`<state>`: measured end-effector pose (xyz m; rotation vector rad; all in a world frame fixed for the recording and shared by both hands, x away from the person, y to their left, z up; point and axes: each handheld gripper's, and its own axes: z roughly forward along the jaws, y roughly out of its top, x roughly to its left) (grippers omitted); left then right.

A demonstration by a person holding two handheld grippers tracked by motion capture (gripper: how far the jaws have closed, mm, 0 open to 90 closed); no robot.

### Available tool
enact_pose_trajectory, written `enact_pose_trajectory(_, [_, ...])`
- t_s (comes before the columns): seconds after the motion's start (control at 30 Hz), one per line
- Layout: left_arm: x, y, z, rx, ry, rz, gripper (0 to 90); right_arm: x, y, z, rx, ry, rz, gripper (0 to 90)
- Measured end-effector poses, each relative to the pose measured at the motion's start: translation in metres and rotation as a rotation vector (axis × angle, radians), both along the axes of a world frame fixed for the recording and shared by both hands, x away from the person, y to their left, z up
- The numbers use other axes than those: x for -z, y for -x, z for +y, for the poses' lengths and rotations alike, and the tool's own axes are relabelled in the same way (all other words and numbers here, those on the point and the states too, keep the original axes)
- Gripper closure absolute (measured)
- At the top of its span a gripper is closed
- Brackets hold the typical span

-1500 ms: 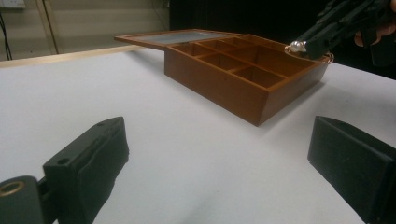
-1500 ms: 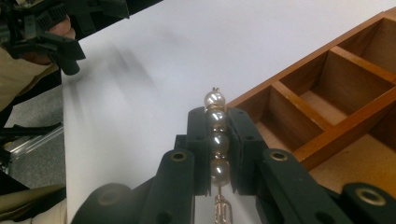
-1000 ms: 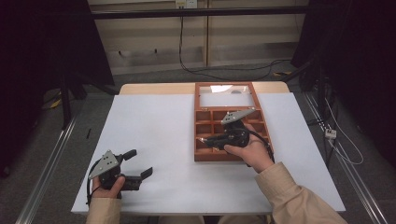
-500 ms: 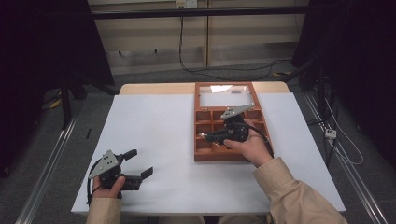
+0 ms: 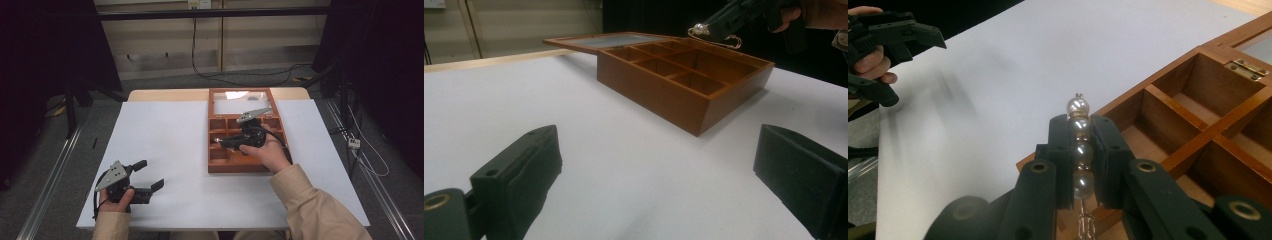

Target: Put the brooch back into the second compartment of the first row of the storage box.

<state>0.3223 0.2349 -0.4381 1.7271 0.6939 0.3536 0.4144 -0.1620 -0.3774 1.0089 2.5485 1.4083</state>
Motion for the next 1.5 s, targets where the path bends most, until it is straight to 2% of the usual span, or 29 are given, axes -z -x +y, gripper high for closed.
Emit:
enact_pose_trajectory(0.6, [0.000, 0.000, 0.000, 0.003, 0.001, -0.001, 4.7, -0.001, -0.012, -0.002, 0.011, -0.002, -0.011, 80.7])
enact_pose_trajectory(1.1, [0.000, -0.001, -0.001, 0.005, 0.002, -0.003, 4.7, 0.005, -0.022, -0.012, 0.046, -0.001, -0.006, 80.7])
enact_pose_trajectory(1.5, [0.000, -0.001, -0.001, 0.005, 0.004, 0.000, 4.7, -0.003, -0.029, -0.013, 0.052, 0.006, -0.026, 80.6])
